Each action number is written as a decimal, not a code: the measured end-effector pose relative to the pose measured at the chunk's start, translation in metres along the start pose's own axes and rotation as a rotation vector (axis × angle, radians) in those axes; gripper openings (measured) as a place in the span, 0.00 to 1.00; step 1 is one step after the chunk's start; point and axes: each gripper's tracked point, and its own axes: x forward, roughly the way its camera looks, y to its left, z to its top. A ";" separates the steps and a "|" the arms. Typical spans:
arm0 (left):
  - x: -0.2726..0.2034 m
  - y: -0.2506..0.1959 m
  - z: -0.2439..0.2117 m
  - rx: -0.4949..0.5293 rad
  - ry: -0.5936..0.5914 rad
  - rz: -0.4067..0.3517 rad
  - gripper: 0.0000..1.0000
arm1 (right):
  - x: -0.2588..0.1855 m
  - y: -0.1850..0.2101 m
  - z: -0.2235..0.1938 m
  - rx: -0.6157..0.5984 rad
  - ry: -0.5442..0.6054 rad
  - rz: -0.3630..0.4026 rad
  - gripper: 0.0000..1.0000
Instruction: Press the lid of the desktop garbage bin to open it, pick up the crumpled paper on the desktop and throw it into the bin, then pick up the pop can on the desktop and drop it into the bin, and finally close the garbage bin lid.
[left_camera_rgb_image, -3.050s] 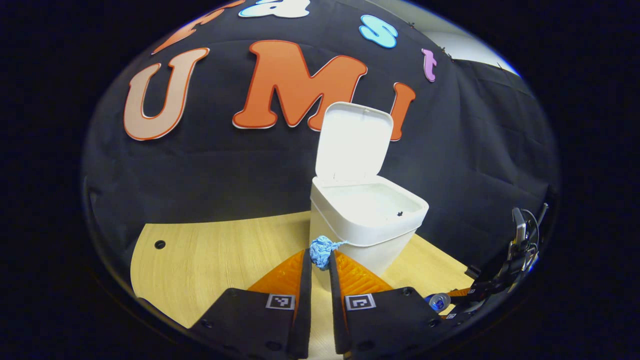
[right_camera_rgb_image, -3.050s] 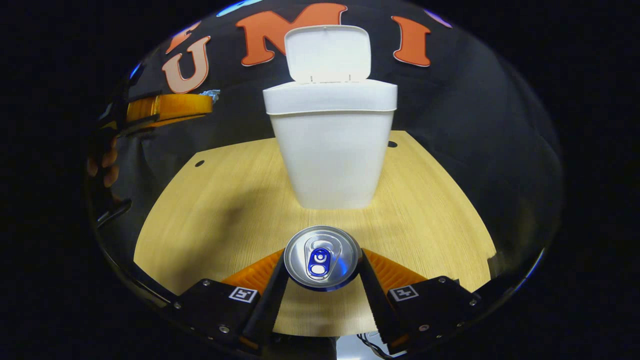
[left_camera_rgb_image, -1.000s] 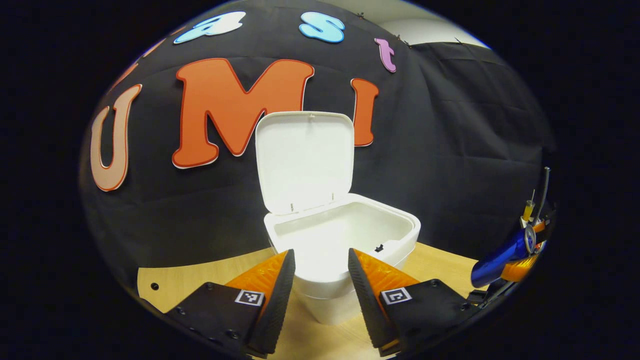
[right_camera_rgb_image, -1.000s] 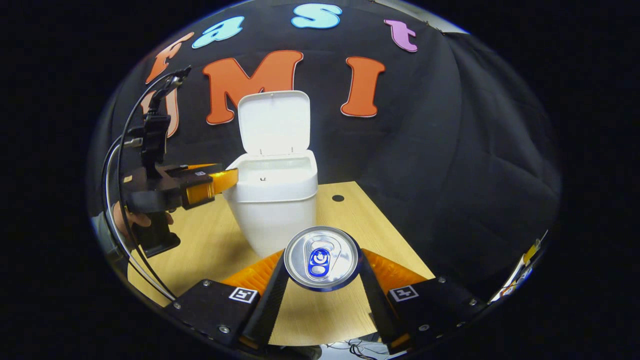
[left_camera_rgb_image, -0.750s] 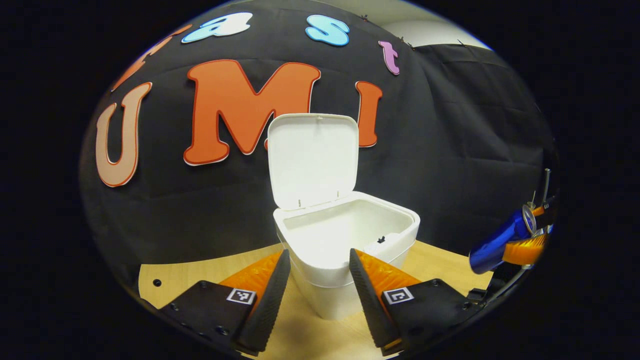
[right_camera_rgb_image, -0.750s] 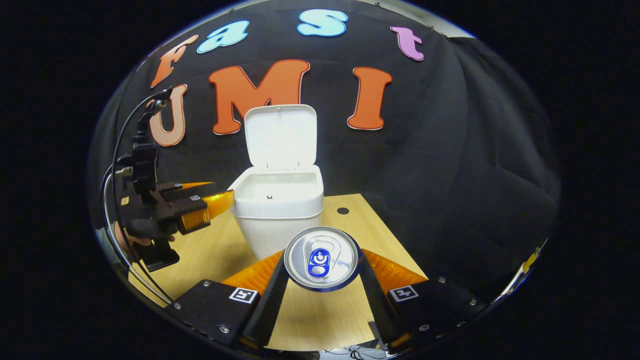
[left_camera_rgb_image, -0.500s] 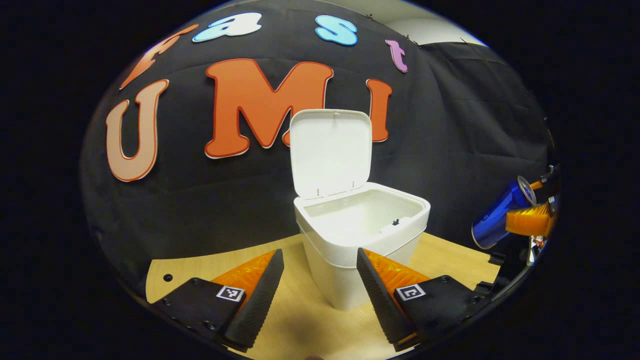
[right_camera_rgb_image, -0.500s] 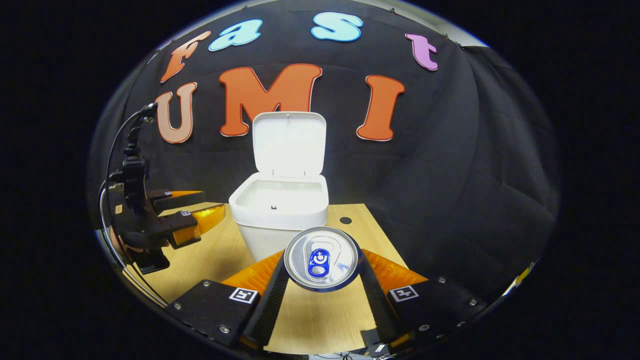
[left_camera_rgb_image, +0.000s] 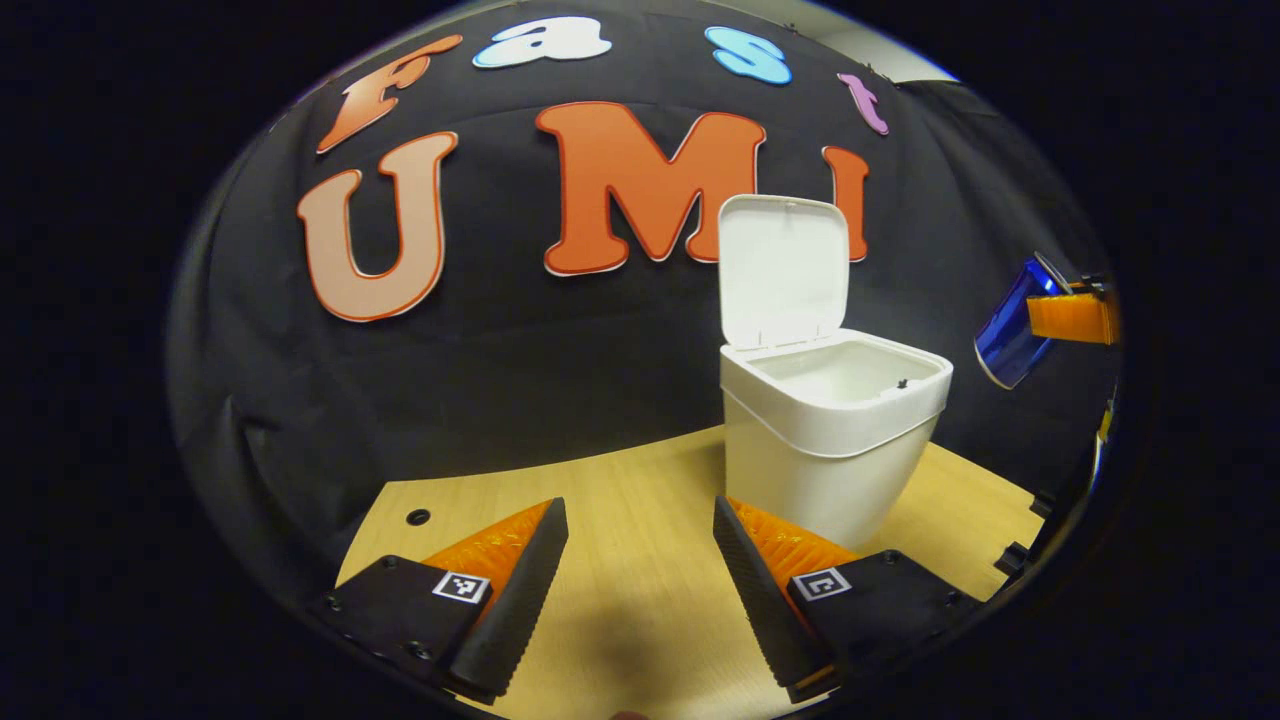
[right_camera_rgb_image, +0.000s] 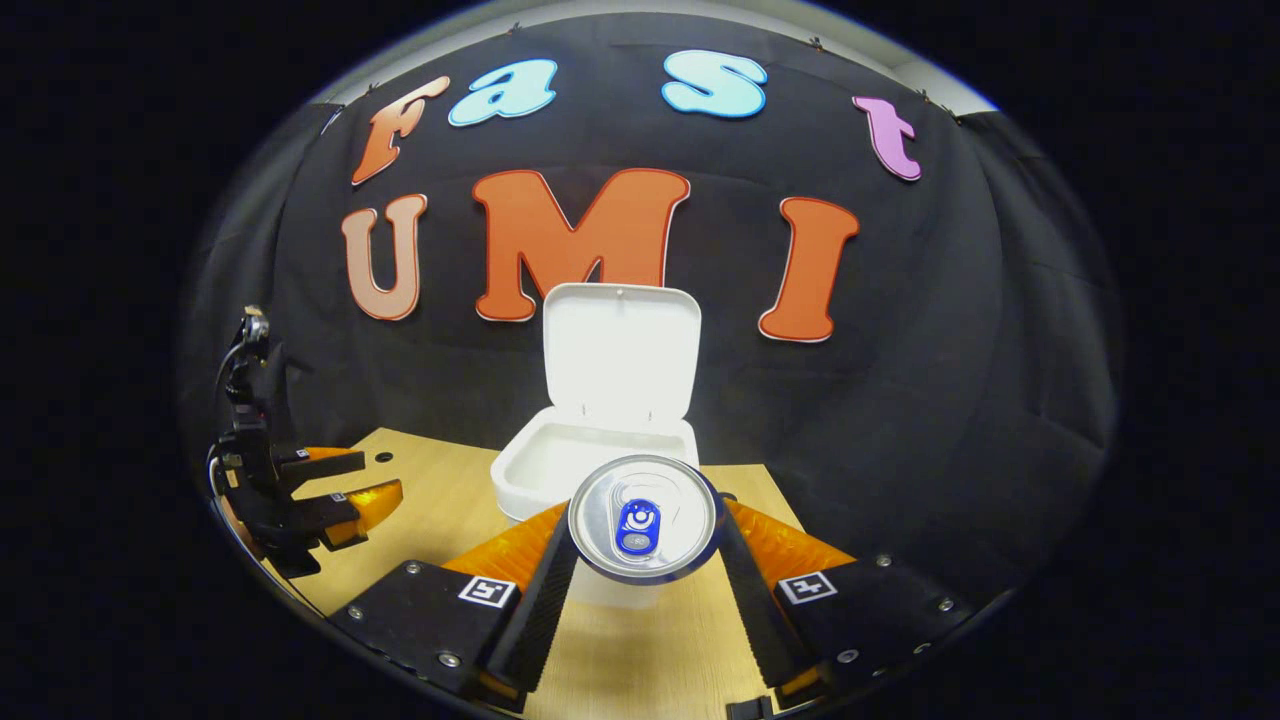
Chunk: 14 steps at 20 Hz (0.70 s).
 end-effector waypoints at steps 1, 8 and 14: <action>-0.003 0.012 -0.006 -0.005 0.007 0.025 0.94 | 0.004 0.001 0.004 -0.005 -0.010 0.008 0.80; -0.042 0.076 -0.041 -0.049 0.051 0.201 0.94 | 0.036 0.015 0.021 -0.010 -0.036 0.073 0.81; -0.077 0.117 -0.062 -0.074 0.071 0.336 0.94 | 0.073 0.030 0.013 -0.014 -0.006 0.123 0.80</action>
